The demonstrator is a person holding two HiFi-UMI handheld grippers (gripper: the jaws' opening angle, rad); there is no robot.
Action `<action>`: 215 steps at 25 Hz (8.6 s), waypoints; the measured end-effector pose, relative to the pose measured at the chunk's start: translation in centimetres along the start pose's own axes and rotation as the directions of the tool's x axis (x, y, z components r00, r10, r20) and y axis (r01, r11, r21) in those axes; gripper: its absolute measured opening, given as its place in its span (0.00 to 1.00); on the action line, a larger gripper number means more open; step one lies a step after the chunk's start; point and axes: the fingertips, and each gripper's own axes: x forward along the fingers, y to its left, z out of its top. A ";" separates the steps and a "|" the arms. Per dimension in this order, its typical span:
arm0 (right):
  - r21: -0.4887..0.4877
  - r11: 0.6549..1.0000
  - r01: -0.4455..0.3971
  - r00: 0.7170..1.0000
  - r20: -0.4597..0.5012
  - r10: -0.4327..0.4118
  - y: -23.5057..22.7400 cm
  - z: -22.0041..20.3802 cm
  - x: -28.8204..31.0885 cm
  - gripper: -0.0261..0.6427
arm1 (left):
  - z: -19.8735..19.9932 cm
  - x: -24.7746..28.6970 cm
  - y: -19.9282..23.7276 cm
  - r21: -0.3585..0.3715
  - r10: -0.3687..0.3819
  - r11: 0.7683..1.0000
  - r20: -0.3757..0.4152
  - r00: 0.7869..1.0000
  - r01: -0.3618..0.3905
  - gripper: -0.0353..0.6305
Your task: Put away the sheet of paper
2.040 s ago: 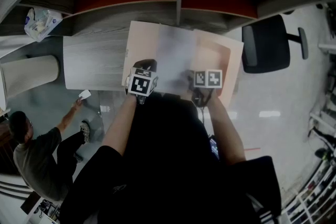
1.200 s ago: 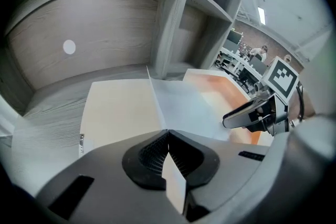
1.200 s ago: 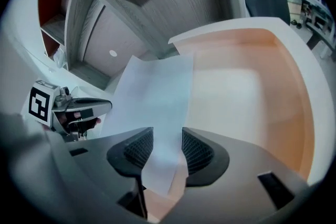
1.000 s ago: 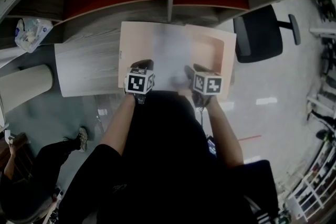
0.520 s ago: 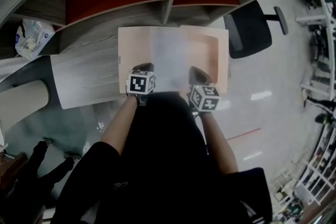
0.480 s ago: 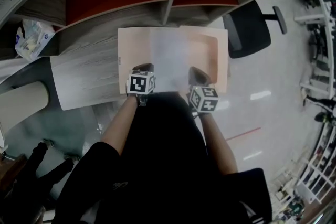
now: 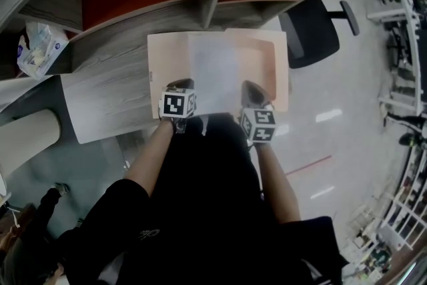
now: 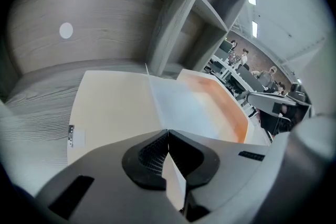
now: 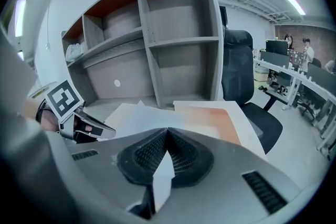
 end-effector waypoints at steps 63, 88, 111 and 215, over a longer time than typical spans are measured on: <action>-0.033 0.961 -0.276 0.958 -0.086 0.272 -5.6 -1.3 2.7 0.07 | 1.8 3.0 -4.3 -0.138 0.147 0.980 -0.009 0.989 -0.147 0.12; 0.002 0.966 -0.259 0.963 -0.074 0.259 -7.9 -1.9 2.0 0.07 | 2.3 4.3 -6.4 -0.097 0.135 0.986 -0.027 0.990 -0.137 0.12; 0.015 0.969 -0.246 0.967 -0.059 0.247 -9.8 -2.0 1.3 0.07 | 2.8 5.4 -8.0 -0.066 0.127 0.989 -0.040 0.991 -0.130 0.12; 0.048 0.974 -0.223 0.974 -0.029 0.224 -13.3 -2.8 0.0 0.07 | 3.0 9.5 -13.0 0.011 0.070 0.998 -0.105 0.992 -0.069 0.12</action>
